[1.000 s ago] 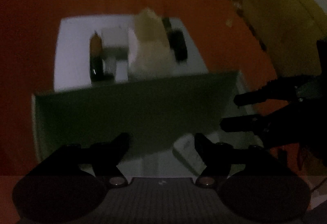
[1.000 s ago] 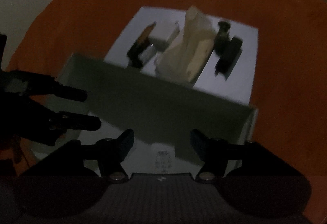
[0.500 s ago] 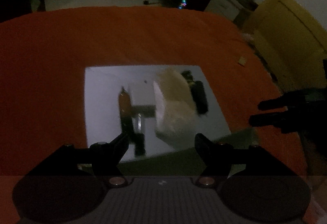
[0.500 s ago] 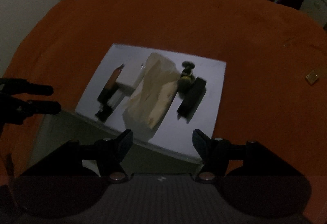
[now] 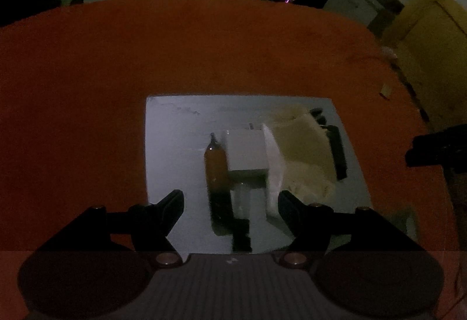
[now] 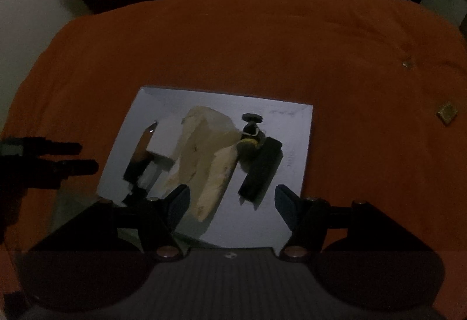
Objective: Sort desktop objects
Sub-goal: 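Move both tools out of the box back over the paper, then grasp the amber bottle with the left tool while the right tool grasps the black mount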
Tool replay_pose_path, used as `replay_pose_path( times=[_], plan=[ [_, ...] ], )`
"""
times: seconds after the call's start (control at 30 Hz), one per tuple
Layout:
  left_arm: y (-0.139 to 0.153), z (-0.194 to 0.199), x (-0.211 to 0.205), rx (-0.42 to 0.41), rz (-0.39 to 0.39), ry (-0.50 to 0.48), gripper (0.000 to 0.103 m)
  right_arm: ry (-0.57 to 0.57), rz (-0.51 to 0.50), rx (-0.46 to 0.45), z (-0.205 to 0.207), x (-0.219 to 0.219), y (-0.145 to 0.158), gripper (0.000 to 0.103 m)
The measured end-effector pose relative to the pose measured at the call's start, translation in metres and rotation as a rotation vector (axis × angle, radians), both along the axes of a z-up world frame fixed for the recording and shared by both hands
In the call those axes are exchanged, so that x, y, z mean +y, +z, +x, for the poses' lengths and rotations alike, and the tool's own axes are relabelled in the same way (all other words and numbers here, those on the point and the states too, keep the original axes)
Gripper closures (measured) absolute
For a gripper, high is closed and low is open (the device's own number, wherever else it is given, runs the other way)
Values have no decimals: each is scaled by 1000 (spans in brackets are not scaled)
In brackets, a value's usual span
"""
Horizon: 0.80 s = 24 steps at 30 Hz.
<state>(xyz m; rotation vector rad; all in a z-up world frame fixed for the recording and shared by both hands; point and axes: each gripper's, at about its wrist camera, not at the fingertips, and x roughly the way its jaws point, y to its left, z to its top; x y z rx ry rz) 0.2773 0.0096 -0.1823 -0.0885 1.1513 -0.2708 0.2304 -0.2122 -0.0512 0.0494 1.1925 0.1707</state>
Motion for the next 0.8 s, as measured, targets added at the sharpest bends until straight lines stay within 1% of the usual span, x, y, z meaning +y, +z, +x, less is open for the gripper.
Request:
replay_pose_path(
  times=[0.17,0.23,0.37,0.5,0.67,0.8],
  plan=[
    [-20,18,-6,35,12,-5,35,-68,13,43,19,-15,-19,35],
    [-28,22,-11,41,32,-18,37,-86,15,59,26,-20,-27,35],
    [-42,27,-17,62,75,-38,38,-134,39,108,39,-27,-45,35],
    [-55,32,-16,87,96,-27,38,-118,-5,133,51,-19,-64,36],
    [-65,38,-13,101,101,0,38,-121,-50,168,66,-6,-92,37],
    [-70,39,-15,115,107,-1,39,-108,-106,182,69,2,-109,39]
  ],
)
